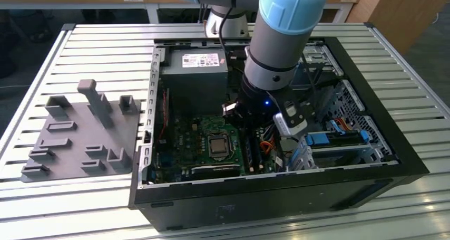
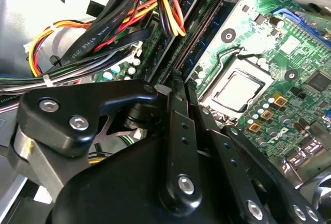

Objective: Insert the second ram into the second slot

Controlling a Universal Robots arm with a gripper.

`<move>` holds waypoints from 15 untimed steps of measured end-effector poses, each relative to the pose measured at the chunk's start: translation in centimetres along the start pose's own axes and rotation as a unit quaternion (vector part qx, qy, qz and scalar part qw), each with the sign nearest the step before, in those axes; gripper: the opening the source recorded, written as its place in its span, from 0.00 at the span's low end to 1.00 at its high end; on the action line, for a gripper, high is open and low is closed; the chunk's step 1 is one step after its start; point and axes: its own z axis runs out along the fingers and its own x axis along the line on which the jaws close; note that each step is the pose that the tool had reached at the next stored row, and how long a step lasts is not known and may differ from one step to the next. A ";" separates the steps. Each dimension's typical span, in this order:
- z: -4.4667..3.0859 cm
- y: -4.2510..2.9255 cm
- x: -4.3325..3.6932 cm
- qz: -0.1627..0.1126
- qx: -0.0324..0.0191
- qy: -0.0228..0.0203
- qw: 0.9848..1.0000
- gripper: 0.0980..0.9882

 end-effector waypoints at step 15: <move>-0.77 0.04 -0.03 0.000 0.005 0.001 1.000 0.05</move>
